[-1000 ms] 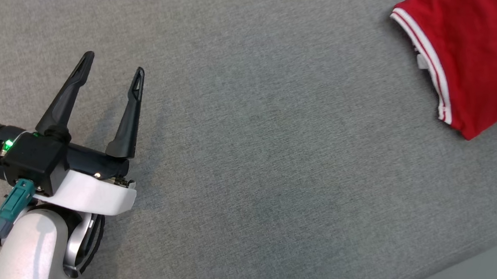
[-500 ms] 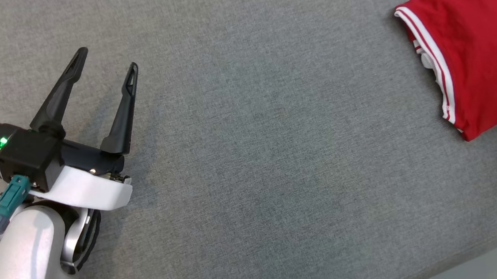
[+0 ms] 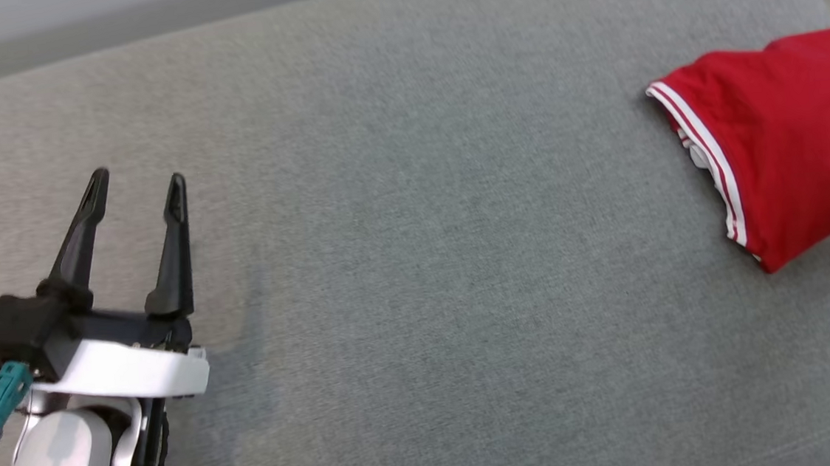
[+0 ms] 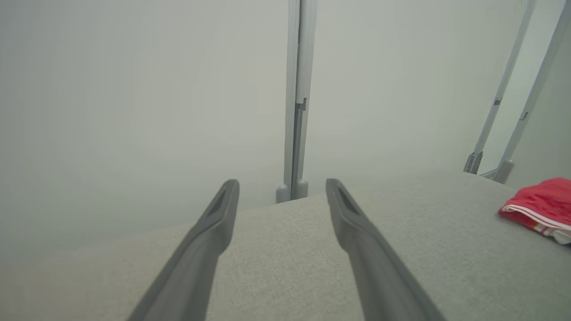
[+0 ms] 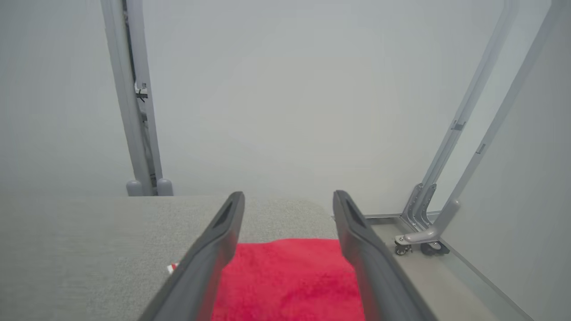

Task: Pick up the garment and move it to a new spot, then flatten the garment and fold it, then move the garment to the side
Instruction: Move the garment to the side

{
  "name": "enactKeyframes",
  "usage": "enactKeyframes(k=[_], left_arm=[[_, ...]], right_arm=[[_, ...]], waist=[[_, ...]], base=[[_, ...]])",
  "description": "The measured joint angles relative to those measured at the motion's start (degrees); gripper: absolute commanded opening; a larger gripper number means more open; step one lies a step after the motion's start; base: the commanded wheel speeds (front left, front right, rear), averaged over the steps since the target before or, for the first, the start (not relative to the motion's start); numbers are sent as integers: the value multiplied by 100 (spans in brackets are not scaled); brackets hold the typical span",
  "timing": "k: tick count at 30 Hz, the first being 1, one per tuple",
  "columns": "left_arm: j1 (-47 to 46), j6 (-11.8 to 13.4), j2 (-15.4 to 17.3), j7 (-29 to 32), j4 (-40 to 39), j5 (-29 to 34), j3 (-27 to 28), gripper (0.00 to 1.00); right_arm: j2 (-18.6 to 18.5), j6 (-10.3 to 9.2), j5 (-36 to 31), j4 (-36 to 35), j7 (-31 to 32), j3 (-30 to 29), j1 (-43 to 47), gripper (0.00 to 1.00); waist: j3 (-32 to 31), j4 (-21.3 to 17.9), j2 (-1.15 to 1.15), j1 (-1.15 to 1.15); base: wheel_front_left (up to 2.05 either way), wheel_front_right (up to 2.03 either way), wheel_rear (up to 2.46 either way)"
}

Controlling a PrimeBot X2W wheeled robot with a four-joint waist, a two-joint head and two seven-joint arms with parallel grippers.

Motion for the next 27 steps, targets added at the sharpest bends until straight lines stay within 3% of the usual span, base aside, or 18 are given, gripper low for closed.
enactKeyframes(k=[6, 12, 22, 27], left_arm=[[434, 172, -62, -167, 43, -194, 270, 100], [717, 232, -30, -207, 86, -270, 367, 100], [1200, 223, 19, -202, 224, -363, 305, 100], [1326, 214, 30, -152, 265, -355, 202, 100]], right_arm=[[784, 0, -304, -1421, 322, -209, 772, 100], [1303, 0, -541, -2226, 700, -83, 1319, 100], [1618, -1, -669, -2682, 1172, 315, 2217, 100], [1653, 0, -669, -2708, 1245, 281, 2552, 100]], waist=[[-441, 350, 0, 0], [-765, 707, 0, 0], [-1458, 1272, 0, 0], [-1718, 1366, 0, 0]], base=[[0, 0, 0], [0, 0, 0], [0, 0, 0], [0, 0, 0]])
